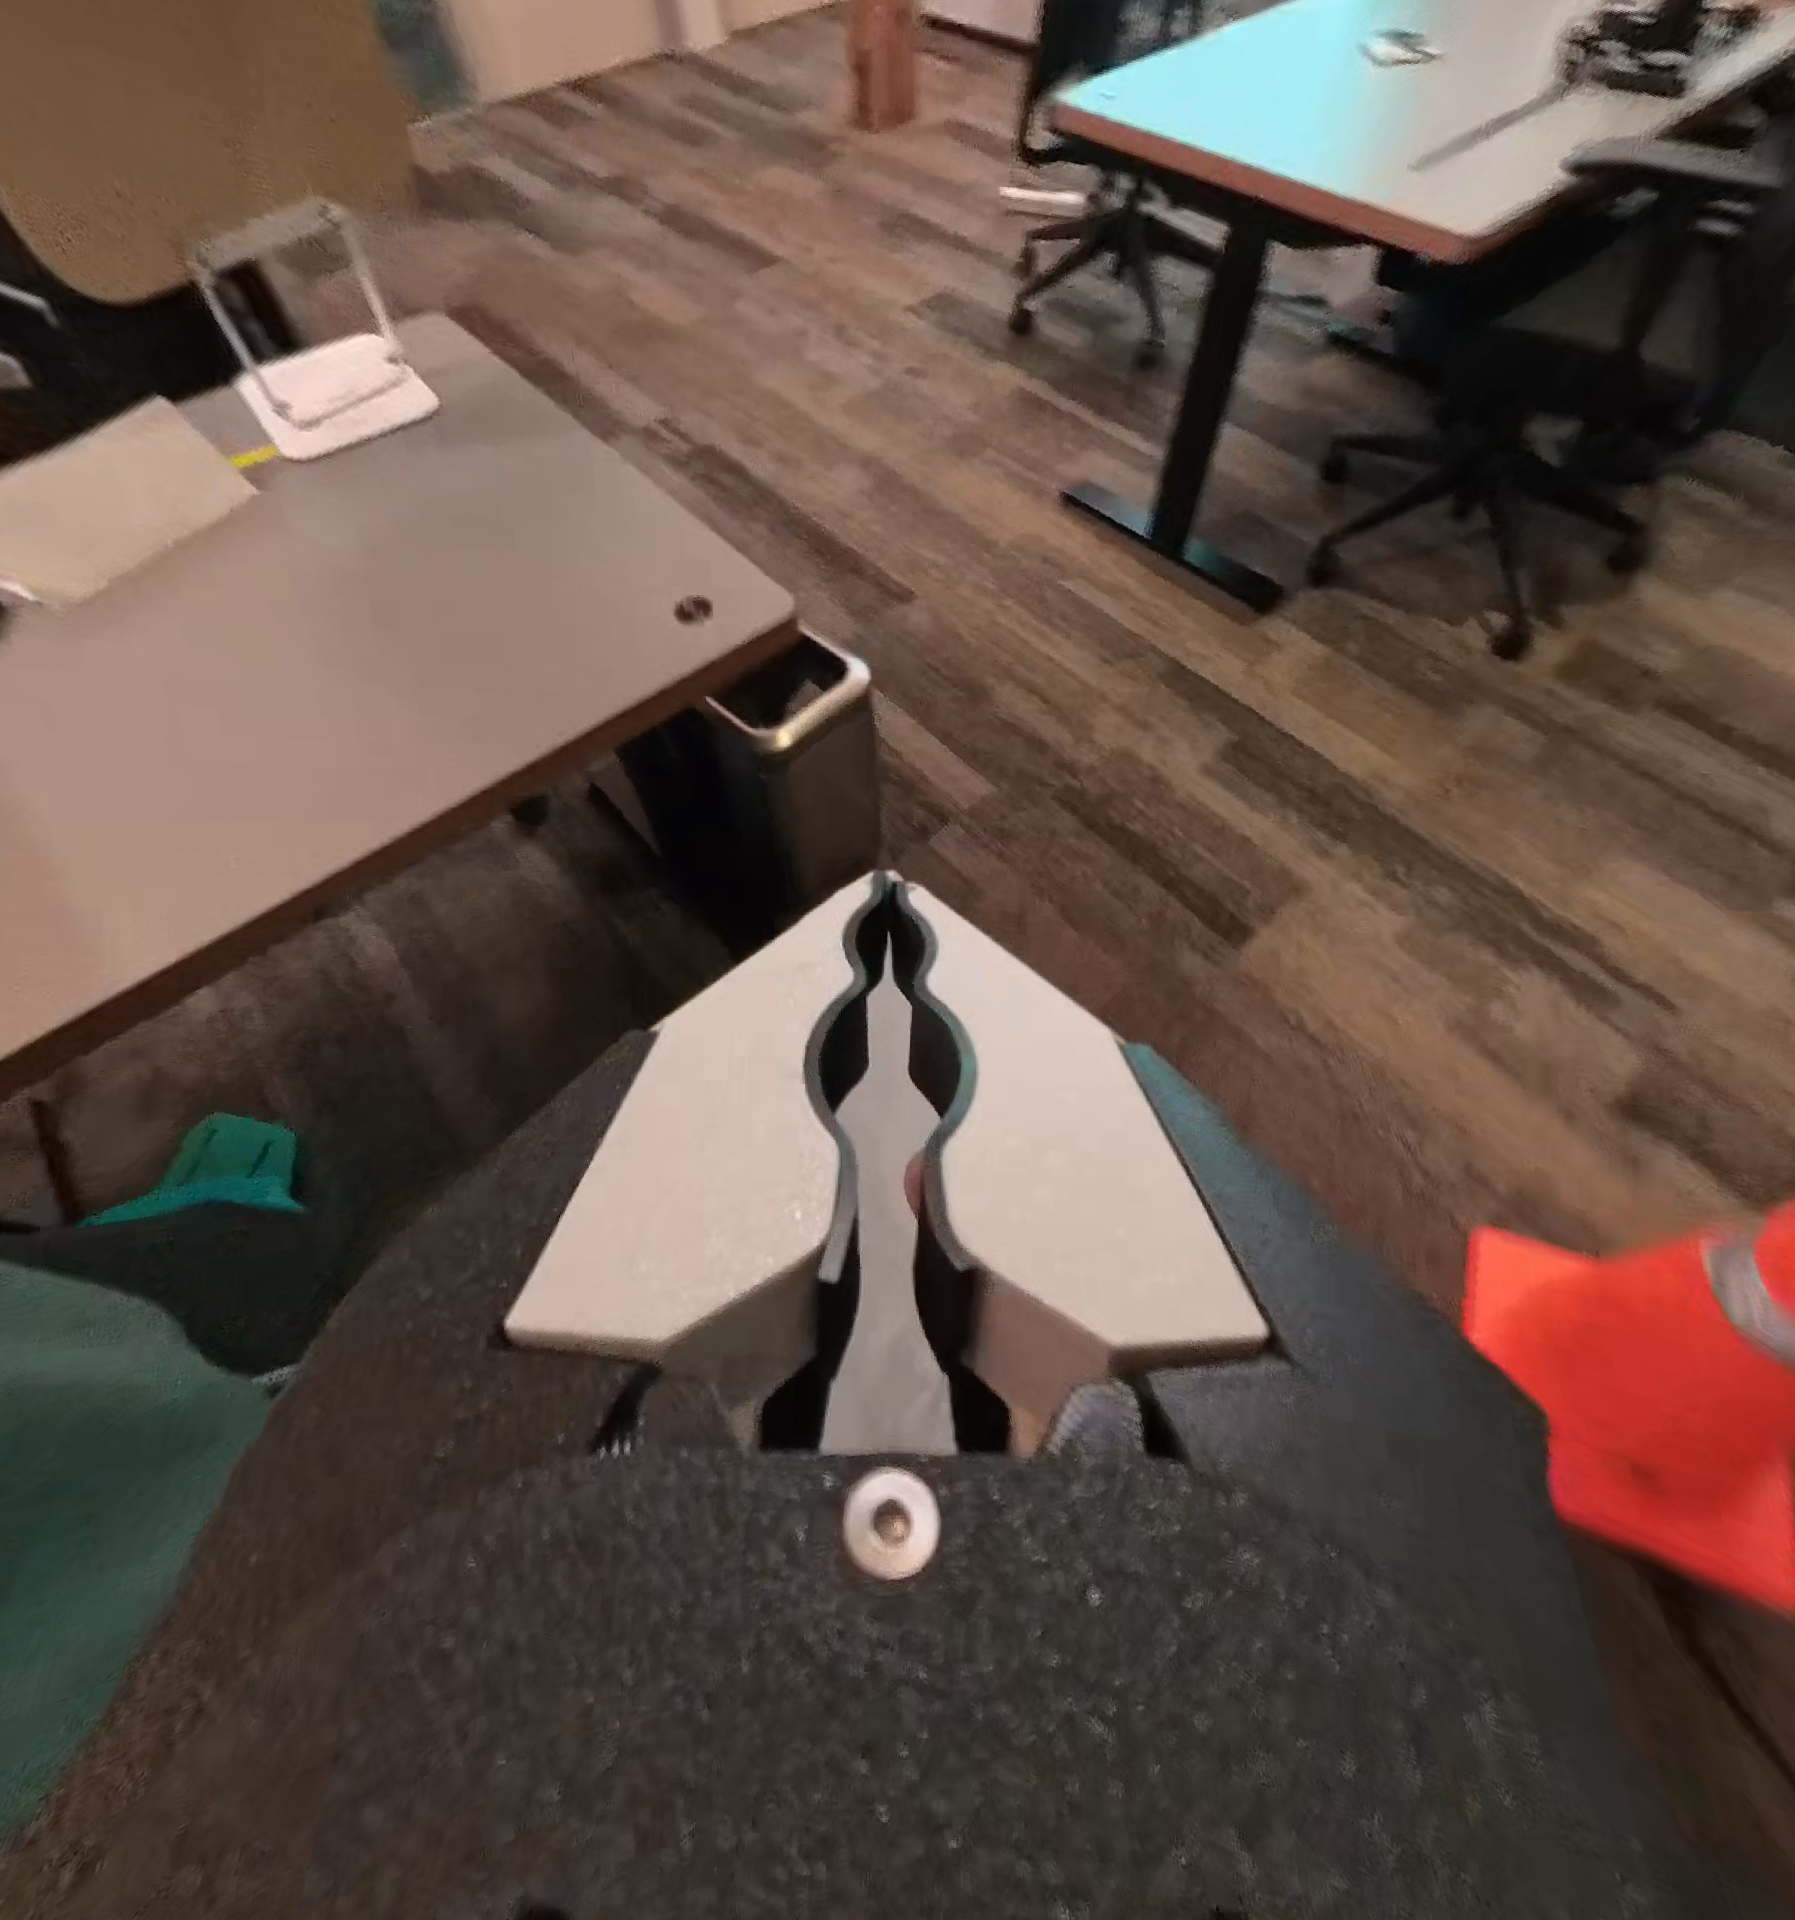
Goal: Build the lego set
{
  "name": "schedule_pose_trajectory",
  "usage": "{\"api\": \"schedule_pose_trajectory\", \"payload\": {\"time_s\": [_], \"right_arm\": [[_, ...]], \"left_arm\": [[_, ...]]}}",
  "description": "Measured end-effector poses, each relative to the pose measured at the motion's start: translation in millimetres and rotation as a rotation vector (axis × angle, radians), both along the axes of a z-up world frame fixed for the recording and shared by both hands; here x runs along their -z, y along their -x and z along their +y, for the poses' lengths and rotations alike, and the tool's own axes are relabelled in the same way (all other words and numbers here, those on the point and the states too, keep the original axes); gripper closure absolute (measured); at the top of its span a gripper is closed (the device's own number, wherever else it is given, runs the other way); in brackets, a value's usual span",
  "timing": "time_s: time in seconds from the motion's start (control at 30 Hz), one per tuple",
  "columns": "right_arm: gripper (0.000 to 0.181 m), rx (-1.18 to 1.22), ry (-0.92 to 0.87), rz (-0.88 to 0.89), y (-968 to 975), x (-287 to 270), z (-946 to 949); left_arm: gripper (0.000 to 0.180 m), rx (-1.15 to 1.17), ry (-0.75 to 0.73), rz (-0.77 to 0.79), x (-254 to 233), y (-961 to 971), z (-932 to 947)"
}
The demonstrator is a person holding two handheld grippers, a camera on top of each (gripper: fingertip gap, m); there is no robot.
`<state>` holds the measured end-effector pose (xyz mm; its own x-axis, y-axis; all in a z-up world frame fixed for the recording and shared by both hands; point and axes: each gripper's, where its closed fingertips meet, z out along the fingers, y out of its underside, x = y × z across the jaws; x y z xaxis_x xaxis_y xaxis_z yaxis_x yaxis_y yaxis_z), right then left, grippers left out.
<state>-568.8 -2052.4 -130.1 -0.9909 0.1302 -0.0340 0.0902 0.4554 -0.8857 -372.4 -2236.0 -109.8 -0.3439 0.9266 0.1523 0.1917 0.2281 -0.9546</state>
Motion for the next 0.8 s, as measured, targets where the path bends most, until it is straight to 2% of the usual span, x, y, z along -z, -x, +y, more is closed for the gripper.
{"api": "schedule_pose_trajectory", "payload": {"time_s": [0.13, 0.27, 0.43, 0.53, 0.7, 0.8], "right_arm": [[0.181, -0.181, -0.002, 0.088, 69, -25, -124], [0.181, -0.277, 0.05, 0.148, 126, -42, -240], [0.181, -0.269, 0.034, 0.14, 189, -25, -366], [0.181, -0.313, 0.028, 0.132, 217, -29, -437], [0.181, -0.437, -0.012, 0.156, 258, -33, -551], [0.181, -0.546, -0.034, 0.126, 272, -16, -621]], "left_arm": [[0.128, -0.137, 0.032, 0.009, -14, 43, -100], [0.135, -0.259, -0.001, 0.013, 11, 93, -188], [0.148, -0.311, -0.009, 0.007, 41, 169, -314], [0.152, -0.313, -0.023, 0.07, 21, 215, -399], [0.151, -0.351, 0.056, 0.13, -32, 261, -513], [0.149, -0.401, 0.06, 0.115, -30, 273, -562]]}}
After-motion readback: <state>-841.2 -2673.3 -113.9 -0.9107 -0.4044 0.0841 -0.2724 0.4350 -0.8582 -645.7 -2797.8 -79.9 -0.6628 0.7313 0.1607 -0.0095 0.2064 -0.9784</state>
